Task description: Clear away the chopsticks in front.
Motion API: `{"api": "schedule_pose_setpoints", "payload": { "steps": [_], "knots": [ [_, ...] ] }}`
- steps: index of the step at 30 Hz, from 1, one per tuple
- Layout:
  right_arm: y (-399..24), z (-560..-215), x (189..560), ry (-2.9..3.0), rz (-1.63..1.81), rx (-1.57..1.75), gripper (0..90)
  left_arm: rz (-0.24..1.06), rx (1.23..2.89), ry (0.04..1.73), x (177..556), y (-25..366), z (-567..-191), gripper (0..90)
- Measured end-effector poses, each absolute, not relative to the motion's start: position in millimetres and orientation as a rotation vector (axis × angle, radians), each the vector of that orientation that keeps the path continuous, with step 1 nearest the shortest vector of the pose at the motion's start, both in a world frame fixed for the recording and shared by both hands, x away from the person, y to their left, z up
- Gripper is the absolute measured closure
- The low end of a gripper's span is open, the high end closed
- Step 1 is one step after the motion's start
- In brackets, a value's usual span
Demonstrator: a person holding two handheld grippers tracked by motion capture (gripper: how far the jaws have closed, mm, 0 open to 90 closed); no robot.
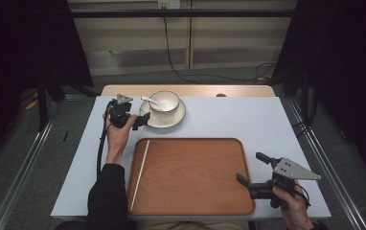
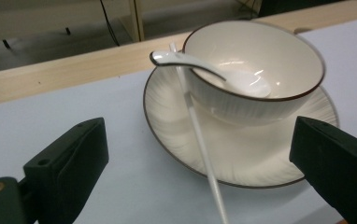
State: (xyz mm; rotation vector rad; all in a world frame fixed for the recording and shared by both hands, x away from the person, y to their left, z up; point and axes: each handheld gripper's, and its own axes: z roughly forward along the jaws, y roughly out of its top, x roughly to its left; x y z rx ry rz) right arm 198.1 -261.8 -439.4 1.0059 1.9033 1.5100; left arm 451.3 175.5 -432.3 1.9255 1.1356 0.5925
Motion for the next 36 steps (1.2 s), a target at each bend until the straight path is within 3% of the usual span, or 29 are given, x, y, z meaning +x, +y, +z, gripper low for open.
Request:
{"api": "schedule_pose_setpoints", "payload": {
  "steps": [11, 16, 18, 20, 23, 25, 32, 34, 36],
  "knots": [
    [-258.1, -440.3, 198.0, 1.963, 1.522, 0.982, 1.4, 0.517, 2.010, 1.103, 472.9, 166.9, -460.4, 5.8],
    [-258.3, -440.7, 198.3, 1.974, 1.520, 0.985, 1.3, 0.549, 2.041, 1.109, 475.9, 165.3, -464.5, 8.4],
    [-258.3, -440.8, 198.4, 1.975, 1.520, 0.987, 1.4, 0.577, 2.054, 1.103, 477.2, 164.8, -464.3, 15.3],
    [-258.2, -440.9, 198.6, 1.978, 1.519, 0.988, 1.5, 0.618, 2.075, 1.076, 477.6, 165.7, -461.4, 29.0],
    [-258.4, -440.9, 198.9, 1.979, 1.519, 0.988, 1.5, 0.627, 2.084, 1.067, 480.3, 160.6, -459.7, 37.0],
    [-258.5, -441.3, 199.3, 1.973, 1.515, 1.007, 1.5, 0.630, 2.114, 1.057, 483.4, 161.1, -457.2, 47.2],
    [-259.2, -441.5, 199.4, 1.973, 1.519, 1.003, 1.5, 0.620, 2.099, 1.097, 490.0, 158.4, -458.0, 54.9],
    [-259.6, -441.5, 199.5, 1.972, 1.512, 1.007, 1.5, 0.615, 2.088, 1.108, 490.9, 158.5, -459.9, 63.8],
    [-259.6, -441.6, 199.7, 1.971, 1.515, 1.005, 1.5, 0.591, 2.065, 1.127, 492.4, 157.9, -462.0, 64.9]
  ]
}}
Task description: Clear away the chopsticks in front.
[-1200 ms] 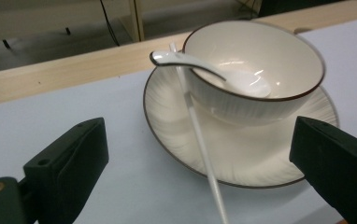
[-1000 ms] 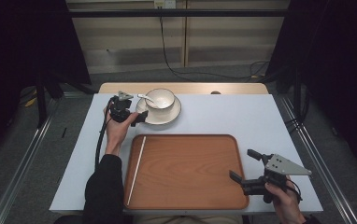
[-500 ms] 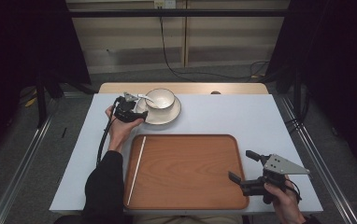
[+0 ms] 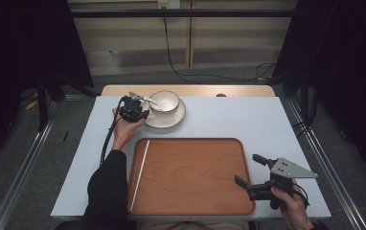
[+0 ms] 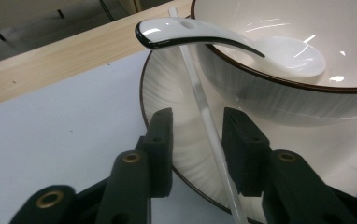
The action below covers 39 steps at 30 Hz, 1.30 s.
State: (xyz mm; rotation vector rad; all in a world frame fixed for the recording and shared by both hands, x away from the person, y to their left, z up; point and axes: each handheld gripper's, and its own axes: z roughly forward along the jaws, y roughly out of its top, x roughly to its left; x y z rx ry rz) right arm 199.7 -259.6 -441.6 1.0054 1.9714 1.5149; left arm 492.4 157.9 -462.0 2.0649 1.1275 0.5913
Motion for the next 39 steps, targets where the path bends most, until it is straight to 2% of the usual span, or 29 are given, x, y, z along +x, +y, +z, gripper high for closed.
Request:
{"api": "schedule_pose_setpoints", "payload": {
  "steps": [1, 4, 5, 11, 21, 39],
  "knots": [
    [-259.3, -441.6, 199.7, 1.971, 1.513, 1.013, 1.5, 0.604, 2.096, 1.110, 493.7, 159.6, -461.3, 69.3],
    [-259.2, -441.8, 199.8, 1.973, 1.514, 1.012, 1.5, 0.556, 2.074, 1.130, 495.6, 157.7, -463.2, 70.3],
    [-259.2, -442.1, 199.7, 1.973, 1.506, 1.020, 1.6, 0.555, 2.084, 1.124, 496.4, 157.5, -463.8, 74.0],
    [-259.6, -442.4, 199.9, 1.983, 1.505, 1.018, 1.7, 0.557, 2.080, 1.138, 504.1, 152.7, -459.2, 79.3],
    [-259.4, -443.0, 201.2, 1.985, 1.504, 1.021, 1.7, 0.492, 2.088, 1.204, 514.4, 153.7, -463.0, 81.9],
    [-259.7, -442.9, 200.7, 1.987, 1.503, 1.023, 1.7, 0.506, 2.087, 1.262, 511.3, 152.0, -460.1, 85.4]
  ]
}}
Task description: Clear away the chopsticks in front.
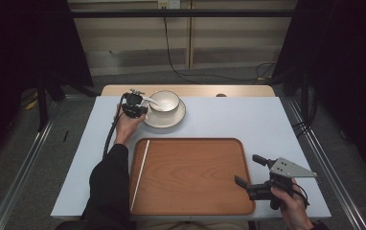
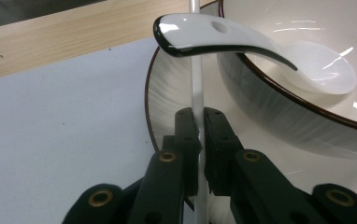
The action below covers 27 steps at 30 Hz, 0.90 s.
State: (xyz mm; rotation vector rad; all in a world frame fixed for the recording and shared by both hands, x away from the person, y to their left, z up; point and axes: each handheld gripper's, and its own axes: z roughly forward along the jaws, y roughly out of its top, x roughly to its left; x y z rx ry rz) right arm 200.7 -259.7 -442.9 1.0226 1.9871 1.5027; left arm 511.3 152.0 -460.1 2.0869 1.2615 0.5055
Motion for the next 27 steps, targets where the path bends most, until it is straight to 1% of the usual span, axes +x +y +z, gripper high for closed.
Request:
{"api": "schedule_pose_setpoints", "payload": {
  "steps": [3, 5, 11, 16, 17, 18, 20, 22, 25, 27],
  "knots": [
    [-259.6, -443.0, 200.8, 1.985, 1.502, 1.022, 1.8, 0.516, 2.091, 1.260, 510.4, 150.7, -460.0, 85.4],
    [-260.2, -443.1, 200.8, 1.990, 1.495, 1.028, 2.3, 0.490, 2.084, 1.262, 510.0, 150.4, -460.2, 85.4],
    [-260.4, -442.7, 200.4, 1.982, 1.497, 1.029, 2.3, 0.488, 2.049, 1.269, 507.5, 152.0, -459.2, 85.3],
    [-260.2, -442.7, 200.5, 1.976, 1.507, 1.023, 2.3, 0.533, 2.017, 1.260, 500.3, 157.2, -452.0, 85.3],
    [-260.4, -442.7, 200.5, 1.978, 1.502, 1.022, 2.3, 0.537, 2.040, 1.249, 499.6, 159.8, -450.5, 85.4],
    [-260.2, -442.6, 200.2, 1.979, 1.504, 1.020, 2.3, 0.530, 2.004, 1.262, 498.4, 159.7, -450.6, 85.3],
    [-260.2, -442.5, 200.1, 1.979, 1.505, 1.019, 2.3, 0.539, 2.030, 1.253, 496.4, 162.7, -449.3, 85.4],
    [-260.4, -442.5, 200.2, 1.978, 1.501, 1.021, 2.3, 0.530, 2.022, 1.250, 495.0, 164.6, -449.7, 85.3],
    [-260.4, -442.5, 200.1, 1.978, 1.501, 1.020, 2.3, 0.549, 1.972, 1.291, 491.7, 166.3, -452.7, 85.4],
    [-260.4, -442.5, 200.2, 1.977, 1.503, 1.019, 2.3, 0.545, 1.975, 1.291, 489.5, 168.9, -454.0, 85.4]
  ]
}}
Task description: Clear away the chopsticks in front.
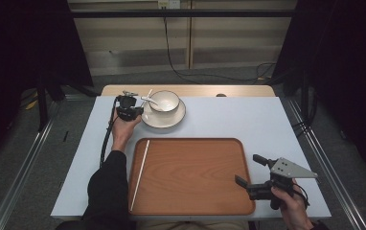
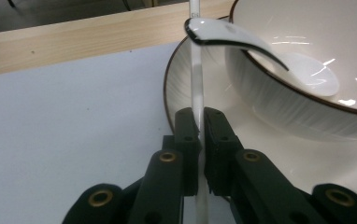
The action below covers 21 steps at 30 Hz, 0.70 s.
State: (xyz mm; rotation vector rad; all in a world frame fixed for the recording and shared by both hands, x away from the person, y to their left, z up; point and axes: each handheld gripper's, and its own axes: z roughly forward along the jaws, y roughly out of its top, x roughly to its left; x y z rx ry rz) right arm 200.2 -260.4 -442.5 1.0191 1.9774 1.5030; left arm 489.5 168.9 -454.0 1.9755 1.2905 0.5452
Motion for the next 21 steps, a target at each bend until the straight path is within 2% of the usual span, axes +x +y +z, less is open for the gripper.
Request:
{"api": "schedule_pose_setpoints", "payload": {
  "steps": [21],
  "knots": [
    [-260.6, -441.5, 199.0, 1.967, 1.515, 1.016, 2.3, 0.558, 1.931, 1.294, 454.7, 172.1, -451.5, 85.4]
  ]
}}
